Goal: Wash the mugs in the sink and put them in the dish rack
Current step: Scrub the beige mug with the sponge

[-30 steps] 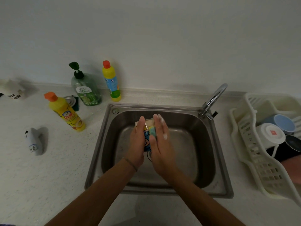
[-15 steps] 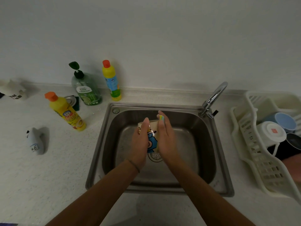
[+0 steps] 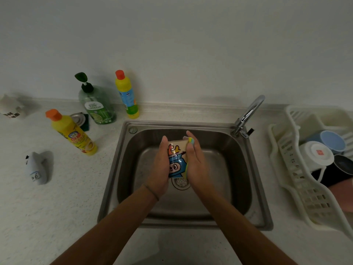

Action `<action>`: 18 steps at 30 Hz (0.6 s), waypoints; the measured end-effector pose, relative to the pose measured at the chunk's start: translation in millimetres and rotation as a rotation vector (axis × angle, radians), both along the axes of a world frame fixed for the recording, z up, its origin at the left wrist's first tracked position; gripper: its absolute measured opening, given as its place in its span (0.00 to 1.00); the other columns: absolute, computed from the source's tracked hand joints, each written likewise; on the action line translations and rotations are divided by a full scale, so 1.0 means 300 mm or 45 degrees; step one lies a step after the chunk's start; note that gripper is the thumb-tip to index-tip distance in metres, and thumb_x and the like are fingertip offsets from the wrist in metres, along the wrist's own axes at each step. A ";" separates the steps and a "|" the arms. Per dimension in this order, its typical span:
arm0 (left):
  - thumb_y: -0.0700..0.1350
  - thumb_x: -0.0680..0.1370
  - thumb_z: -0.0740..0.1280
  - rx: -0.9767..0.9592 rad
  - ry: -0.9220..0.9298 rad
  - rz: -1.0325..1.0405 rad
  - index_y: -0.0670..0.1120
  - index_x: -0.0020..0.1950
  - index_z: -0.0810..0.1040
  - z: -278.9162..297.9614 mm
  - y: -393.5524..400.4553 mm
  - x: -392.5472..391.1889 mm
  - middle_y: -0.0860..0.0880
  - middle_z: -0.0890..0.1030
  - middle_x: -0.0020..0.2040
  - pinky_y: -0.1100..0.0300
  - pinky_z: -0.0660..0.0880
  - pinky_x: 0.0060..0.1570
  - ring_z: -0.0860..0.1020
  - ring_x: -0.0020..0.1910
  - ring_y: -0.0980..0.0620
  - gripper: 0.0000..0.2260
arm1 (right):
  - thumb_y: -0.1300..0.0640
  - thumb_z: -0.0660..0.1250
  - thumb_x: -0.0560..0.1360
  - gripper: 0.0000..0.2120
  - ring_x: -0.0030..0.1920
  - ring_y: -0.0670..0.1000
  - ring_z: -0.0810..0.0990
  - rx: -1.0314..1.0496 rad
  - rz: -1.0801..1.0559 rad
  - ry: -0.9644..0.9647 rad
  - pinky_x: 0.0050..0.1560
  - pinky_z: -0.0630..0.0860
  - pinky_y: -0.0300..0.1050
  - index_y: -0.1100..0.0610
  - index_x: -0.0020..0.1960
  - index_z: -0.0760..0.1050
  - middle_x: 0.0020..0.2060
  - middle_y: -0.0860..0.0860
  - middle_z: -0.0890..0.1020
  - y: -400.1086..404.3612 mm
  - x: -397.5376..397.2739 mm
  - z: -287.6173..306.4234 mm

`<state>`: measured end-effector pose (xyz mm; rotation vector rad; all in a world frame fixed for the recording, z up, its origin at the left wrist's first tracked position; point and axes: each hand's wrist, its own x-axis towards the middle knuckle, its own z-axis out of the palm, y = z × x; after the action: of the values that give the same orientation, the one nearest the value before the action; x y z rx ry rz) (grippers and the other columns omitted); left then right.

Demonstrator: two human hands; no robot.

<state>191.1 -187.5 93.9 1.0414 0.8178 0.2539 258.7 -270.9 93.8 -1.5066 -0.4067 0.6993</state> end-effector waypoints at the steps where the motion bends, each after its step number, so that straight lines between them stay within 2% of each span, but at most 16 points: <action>1: 0.64 0.84 0.52 -0.007 0.007 0.037 0.44 0.61 0.83 0.000 -0.002 0.003 0.41 0.87 0.54 0.48 0.81 0.57 0.85 0.55 0.42 0.30 | 0.46 0.51 0.86 0.20 0.61 0.46 0.80 -0.039 -0.012 -0.098 0.54 0.82 0.42 0.38 0.78 0.60 0.68 0.41 0.72 -0.003 -0.023 -0.003; 3: 0.65 0.84 0.53 0.036 0.020 0.075 0.42 0.60 0.83 -0.012 0.001 0.008 0.40 0.86 0.53 0.50 0.81 0.53 0.85 0.54 0.41 0.31 | 0.45 0.51 0.85 0.22 0.67 0.46 0.75 -0.129 -0.007 -0.374 0.60 0.80 0.45 0.34 0.78 0.56 0.74 0.41 0.64 -0.011 -0.070 -0.019; 5: 0.64 0.84 0.53 0.076 0.022 0.075 0.40 0.60 0.82 -0.023 0.000 0.001 0.38 0.86 0.53 0.50 0.81 0.51 0.84 0.53 0.41 0.31 | 0.46 0.52 0.85 0.23 0.68 0.46 0.74 -0.097 0.009 -0.443 0.61 0.80 0.47 0.34 0.78 0.55 0.76 0.41 0.60 -0.017 -0.080 -0.026; 8: 0.63 0.84 0.53 0.051 0.003 0.063 0.42 0.61 0.82 -0.025 -0.020 0.000 0.40 0.86 0.53 0.48 0.82 0.53 0.85 0.53 0.42 0.29 | 0.45 0.51 0.86 0.20 0.62 0.48 0.80 -0.039 -0.069 -0.117 0.58 0.82 0.50 0.38 0.77 0.62 0.74 0.45 0.69 0.004 -0.001 -0.009; 10: 0.65 0.83 0.54 0.055 -0.016 0.080 0.43 0.64 0.81 -0.023 -0.025 0.014 0.41 0.86 0.55 0.48 0.82 0.54 0.85 0.55 0.42 0.29 | 0.44 0.51 0.86 0.19 0.60 0.48 0.81 -0.066 -0.120 -0.048 0.59 0.82 0.53 0.39 0.76 0.64 0.71 0.47 0.73 0.013 0.021 0.006; 11: 0.67 0.82 0.54 0.074 -0.026 0.112 0.43 0.65 0.80 -0.024 -0.022 0.021 0.40 0.85 0.57 0.49 0.83 0.53 0.85 0.56 0.42 0.30 | 0.43 0.51 0.85 0.19 0.62 0.48 0.80 -0.096 -0.120 -0.138 0.60 0.81 0.54 0.38 0.76 0.62 0.72 0.47 0.72 0.012 0.000 0.011; 14: 0.69 0.81 0.56 0.123 -0.055 0.168 0.43 0.66 0.78 -0.030 -0.008 0.025 0.38 0.82 0.59 0.51 0.83 0.53 0.83 0.58 0.41 0.32 | 0.44 0.50 0.84 0.23 0.73 0.48 0.70 -0.188 -0.029 -0.593 0.66 0.76 0.56 0.35 0.78 0.55 0.78 0.41 0.58 -0.002 -0.085 -0.018; 15: 0.68 0.82 0.56 0.132 -0.053 0.166 0.43 0.66 0.78 -0.034 -0.009 0.021 0.38 0.82 0.59 0.50 0.83 0.53 0.84 0.57 0.40 0.31 | 0.45 0.51 0.84 0.23 0.72 0.48 0.70 -0.165 -0.020 -0.634 0.66 0.77 0.56 0.34 0.78 0.54 0.78 0.38 0.57 -0.006 -0.082 -0.026; 16: 0.67 0.82 0.56 0.135 -0.046 0.148 0.43 0.65 0.78 -0.038 -0.015 0.015 0.38 0.83 0.58 0.49 0.83 0.53 0.84 0.57 0.40 0.30 | 0.45 0.51 0.85 0.22 0.69 0.47 0.73 -0.129 -0.033 -0.559 0.63 0.79 0.55 0.32 0.77 0.56 0.76 0.37 0.60 -0.005 -0.061 -0.024; 18: 0.65 0.83 0.55 0.103 -0.039 0.124 0.43 0.66 0.78 -0.039 -0.034 0.012 0.39 0.84 0.57 0.47 0.84 0.52 0.85 0.55 0.41 0.29 | 0.44 0.51 0.86 0.19 0.60 0.46 0.81 -0.103 -0.091 -0.214 0.58 0.82 0.54 0.33 0.75 0.61 0.71 0.37 0.70 0.003 0.004 -0.009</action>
<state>194.7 -197.7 82.3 1.0723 0.8374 0.3876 260.0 -270.1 91.2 -1.6552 -0.4535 0.5400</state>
